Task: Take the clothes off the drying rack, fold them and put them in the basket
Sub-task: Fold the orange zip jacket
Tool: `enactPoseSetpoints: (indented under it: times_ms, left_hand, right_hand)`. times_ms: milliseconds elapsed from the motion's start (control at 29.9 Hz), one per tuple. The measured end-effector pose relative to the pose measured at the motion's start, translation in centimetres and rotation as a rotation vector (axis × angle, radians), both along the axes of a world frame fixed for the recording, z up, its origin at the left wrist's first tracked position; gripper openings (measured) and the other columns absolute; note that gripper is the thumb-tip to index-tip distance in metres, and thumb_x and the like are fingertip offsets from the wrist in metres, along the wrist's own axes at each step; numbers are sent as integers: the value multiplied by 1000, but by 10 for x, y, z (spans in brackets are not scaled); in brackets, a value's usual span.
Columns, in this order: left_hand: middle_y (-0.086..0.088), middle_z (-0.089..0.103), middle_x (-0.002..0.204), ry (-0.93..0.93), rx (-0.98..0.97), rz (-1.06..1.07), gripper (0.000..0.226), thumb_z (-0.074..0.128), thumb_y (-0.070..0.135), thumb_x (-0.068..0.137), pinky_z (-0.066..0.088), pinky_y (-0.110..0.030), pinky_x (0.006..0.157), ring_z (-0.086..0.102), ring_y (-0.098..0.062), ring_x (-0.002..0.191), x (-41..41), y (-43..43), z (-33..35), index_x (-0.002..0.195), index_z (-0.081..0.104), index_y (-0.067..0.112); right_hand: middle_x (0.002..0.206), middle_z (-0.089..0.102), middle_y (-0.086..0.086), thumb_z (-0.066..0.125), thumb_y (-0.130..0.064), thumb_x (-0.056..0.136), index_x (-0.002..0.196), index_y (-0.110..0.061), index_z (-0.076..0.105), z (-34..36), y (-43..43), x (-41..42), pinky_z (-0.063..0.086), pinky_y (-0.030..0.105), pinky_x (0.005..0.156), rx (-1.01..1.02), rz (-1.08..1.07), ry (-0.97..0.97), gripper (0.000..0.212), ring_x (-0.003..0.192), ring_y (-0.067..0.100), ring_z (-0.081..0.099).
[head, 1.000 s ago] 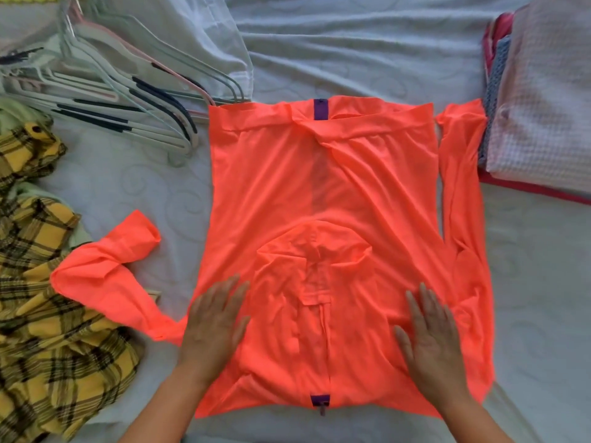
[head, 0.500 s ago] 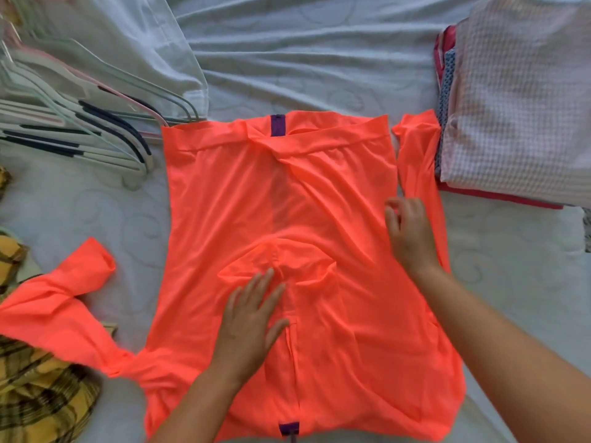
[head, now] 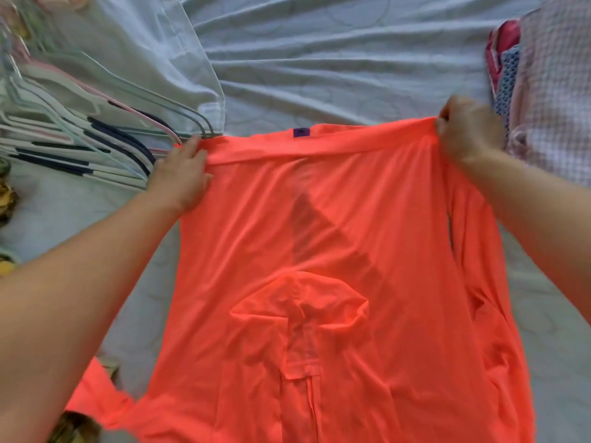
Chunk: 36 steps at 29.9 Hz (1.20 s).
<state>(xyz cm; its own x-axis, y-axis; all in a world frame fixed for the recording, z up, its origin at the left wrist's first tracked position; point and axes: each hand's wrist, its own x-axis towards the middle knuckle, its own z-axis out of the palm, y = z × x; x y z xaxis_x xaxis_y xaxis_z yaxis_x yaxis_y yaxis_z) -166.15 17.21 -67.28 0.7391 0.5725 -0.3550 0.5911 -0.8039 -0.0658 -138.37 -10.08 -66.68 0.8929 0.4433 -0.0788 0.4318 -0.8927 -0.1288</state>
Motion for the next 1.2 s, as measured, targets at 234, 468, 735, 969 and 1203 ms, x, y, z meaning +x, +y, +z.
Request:
enactPoseSetpoints:
  times_ms: [234,468,735,969,1203]
  left_hand:
    - [-15,19,154,-340,-6,-57,59,39,38,93,27,-50,106,21,-29,135,-22,-47,-15,143,27,9]
    - [10,-25,143,-18,-163,-192,99,-18,85,56,-13,-39,113,-19,-4,135,-35,-79,-51,136,-18,26]
    - [-11,25,153,-368,-167,-180,83,11,70,86,21,-49,110,23,-24,140,-55,-104,-15,144,29,13]
    - [2,12,157,-309,-367,-351,59,21,57,94,13,-36,111,4,-10,145,-173,-249,-10,140,33,21]
    - [7,8,157,-224,-371,-180,60,25,59,91,15,-35,109,5,-8,144,-195,-295,-13,141,31,25]
  right_hand:
    - [118,50,30,45,-17,87,115,3,52,-13,-13,-36,35,44,92,279,316,-51,36,108,45,49]
    - [156,14,12,3,-70,84,147,-8,17,-69,-56,-90,0,31,115,-60,395,65,89,144,23,14]
    - [156,11,11,4,-62,75,147,-8,17,-36,-63,-97,1,34,116,-15,298,217,91,145,23,9]
    - [140,40,26,37,-38,87,134,4,40,-25,-204,-202,26,43,107,293,-104,171,64,129,33,35]
    - [143,35,29,27,-52,89,137,8,35,-18,-251,-246,28,52,108,215,-188,277,77,132,42,35]
